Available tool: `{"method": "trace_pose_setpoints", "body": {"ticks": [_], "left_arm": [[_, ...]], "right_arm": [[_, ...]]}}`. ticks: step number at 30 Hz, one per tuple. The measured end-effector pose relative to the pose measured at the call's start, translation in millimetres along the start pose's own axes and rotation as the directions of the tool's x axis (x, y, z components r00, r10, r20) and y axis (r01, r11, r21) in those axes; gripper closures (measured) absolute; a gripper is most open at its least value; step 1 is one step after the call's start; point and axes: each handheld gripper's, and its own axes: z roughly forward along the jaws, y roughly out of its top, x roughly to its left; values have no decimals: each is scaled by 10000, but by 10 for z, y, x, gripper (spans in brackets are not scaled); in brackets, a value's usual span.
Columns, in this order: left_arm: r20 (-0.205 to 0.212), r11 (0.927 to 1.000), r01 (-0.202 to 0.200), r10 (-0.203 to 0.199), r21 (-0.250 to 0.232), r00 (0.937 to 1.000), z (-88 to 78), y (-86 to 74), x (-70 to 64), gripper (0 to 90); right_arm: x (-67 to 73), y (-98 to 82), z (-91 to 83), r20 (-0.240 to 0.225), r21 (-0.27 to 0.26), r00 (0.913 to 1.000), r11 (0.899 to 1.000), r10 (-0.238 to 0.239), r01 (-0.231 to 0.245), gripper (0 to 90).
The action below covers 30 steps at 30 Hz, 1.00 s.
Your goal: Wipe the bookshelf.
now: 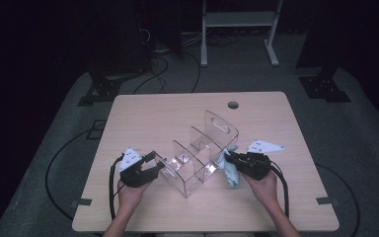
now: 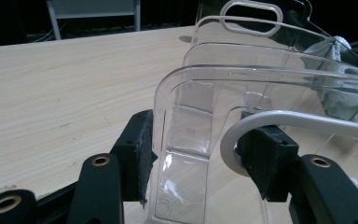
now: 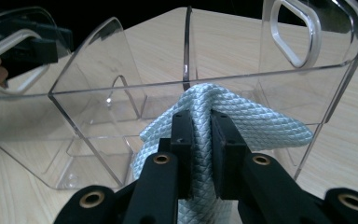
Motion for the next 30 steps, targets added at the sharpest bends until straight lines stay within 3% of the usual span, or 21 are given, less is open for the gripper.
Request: {"method": "trace_pose_setpoints", "body": {"ticks": [3, 6, 8, 10, 12, 14, 15, 17, 19, 22, 24, 27, 29, 30], "left_arm": [[-34, 10000, 19, -19, 6, 10000, 7, 5, -3, 461], [-43, 10000, 13, -13, 1, 10000, 4, 3, -1, 461], [-19, 10000, -10, 10, 12, 10000, -2, 3, 4, 461], [35, 10000, -17, 17, 27, 10000, -3, 4, 4, 460], [49, 10000, -20, 19, 21, 10000, -1, 5, -3, 458], [60, 10000, -30, 30, 17, 10000, 8, 6, -13, 458], [50, 10000, -48, 48, 11, 10000, 12, 7, -15, 458], [65, 10000, 19, -19, -12, 10000, 14, 7, -9, 458], [57, 10000, 28, -28, -10, 10000, 14, 8, -6, 458], [25, 10000, -5, 5, 2, 10000, 1, 6, 7, 458], [43, 10000, -27, 27, 3, 10000, 0, 8, 6, 458], [28, 10000, -7, 7, 6, 10000, 5, 8, -7, 458], [57, 10000, -17, 17, 6, 10000, 12, 12, -29, 457], [62, 10000, -10, 10, -3, 10000, 17, 13, -40, 457]], "right_arm": [[112, -1, 37, -108, 94, 9997, 9997, -211, 212, 800], [247, -11, 58, -649, 215, 9970, 9988, -422, 436, 801], [285, -10, 64, -638, 271, 9958, 9973, -664, 683, 802], [222, 0, 58, -552, 241, 9970, 9982, -537, 551, 802], [135, 7, 53, -122, 134, 9992, 9992, -368, 369, 802], [78, 7, 60, -126, 84, 9999, 10000, -7, 8, 802], [91, 5, 69, -121, 70, 9999, 10000, -66, 66, 802], [174, 0, 84, -308, 122, 9993, 9997, -229, 233, 802], [295, -10, 101, -798, 194, 9961, 9990, -381, 398, 801], [416, -13, 120, -950, 294, 9919, 9957, -843, 874, 802], [361, 3, 109, -893, 280, 9934, 9968, -716, 743, 802], [197, 44, 77, -229, 51, 9989, 9991, -417, 419, 802], [139, 56, 67, -223, -85, 9997, 9999, -110, 108, 802], [151, 56, 72, -179, -91, 9997, 9998, -179, 178, 802]]}}
